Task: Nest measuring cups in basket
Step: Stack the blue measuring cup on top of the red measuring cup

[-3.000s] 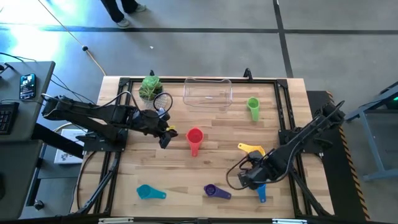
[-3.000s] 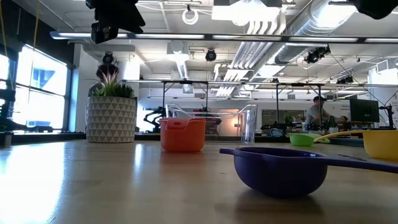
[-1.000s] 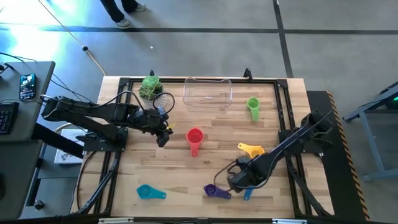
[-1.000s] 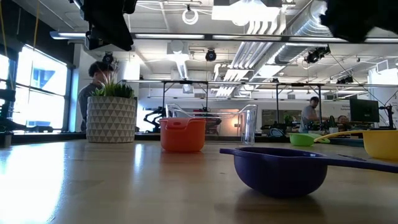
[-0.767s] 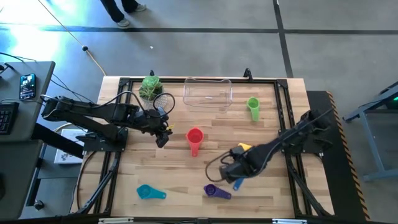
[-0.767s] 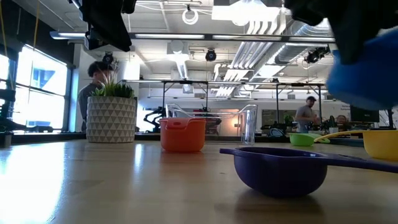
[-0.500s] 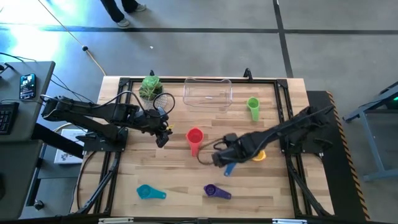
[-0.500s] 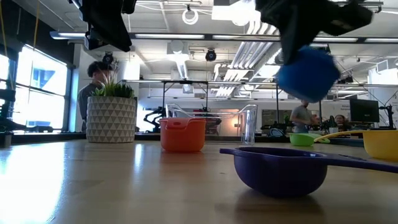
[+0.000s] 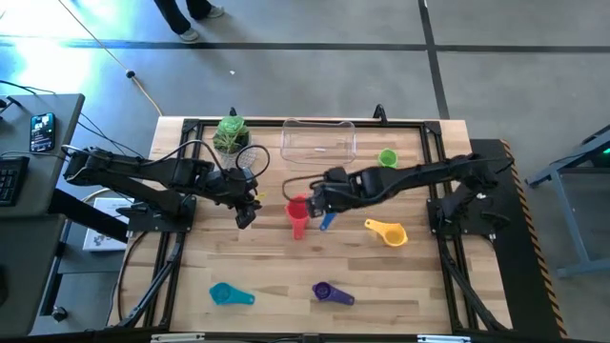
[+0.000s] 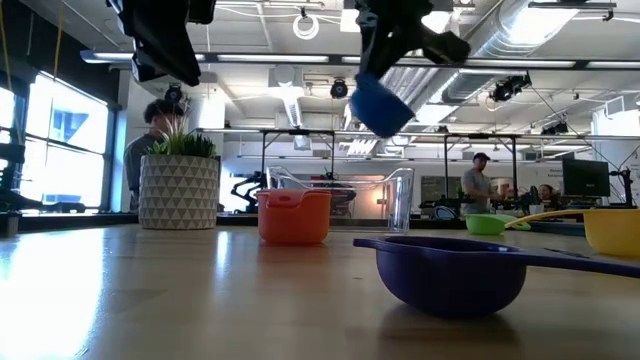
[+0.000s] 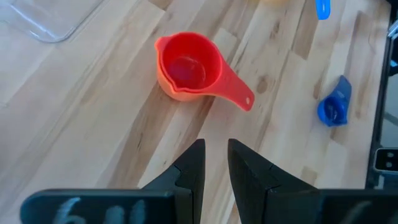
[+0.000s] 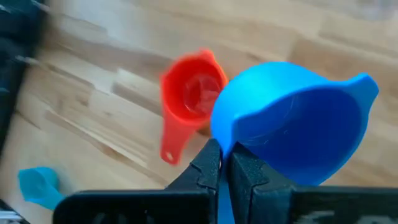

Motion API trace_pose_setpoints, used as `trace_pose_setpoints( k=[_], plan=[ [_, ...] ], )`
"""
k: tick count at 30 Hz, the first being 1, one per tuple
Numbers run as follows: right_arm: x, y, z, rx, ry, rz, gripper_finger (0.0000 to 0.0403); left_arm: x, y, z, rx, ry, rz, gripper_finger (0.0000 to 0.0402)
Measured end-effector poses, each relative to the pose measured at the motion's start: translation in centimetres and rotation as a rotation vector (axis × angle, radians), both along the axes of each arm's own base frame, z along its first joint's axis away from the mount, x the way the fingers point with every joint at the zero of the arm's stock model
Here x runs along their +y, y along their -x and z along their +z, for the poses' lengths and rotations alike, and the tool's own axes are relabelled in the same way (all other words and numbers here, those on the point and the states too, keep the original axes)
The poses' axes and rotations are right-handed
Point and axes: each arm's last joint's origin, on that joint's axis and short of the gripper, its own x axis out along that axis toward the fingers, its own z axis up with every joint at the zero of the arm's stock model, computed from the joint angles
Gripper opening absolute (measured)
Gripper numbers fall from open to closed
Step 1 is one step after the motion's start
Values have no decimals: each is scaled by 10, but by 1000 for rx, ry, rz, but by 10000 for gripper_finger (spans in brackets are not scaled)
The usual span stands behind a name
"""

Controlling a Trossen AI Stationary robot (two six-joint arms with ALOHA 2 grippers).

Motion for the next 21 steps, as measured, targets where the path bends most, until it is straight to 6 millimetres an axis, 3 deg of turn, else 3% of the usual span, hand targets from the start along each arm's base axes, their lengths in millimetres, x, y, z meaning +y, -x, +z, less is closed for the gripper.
trace_pose_setpoints(
  k=[14,21],
  plan=[
    [-48,-32,31,-338,147,123,0,14,1,-1,24,34,94,60],
    [-61,-38,36,-424,176,145,0,26,4,2,8,65,137,60]
  ],
)
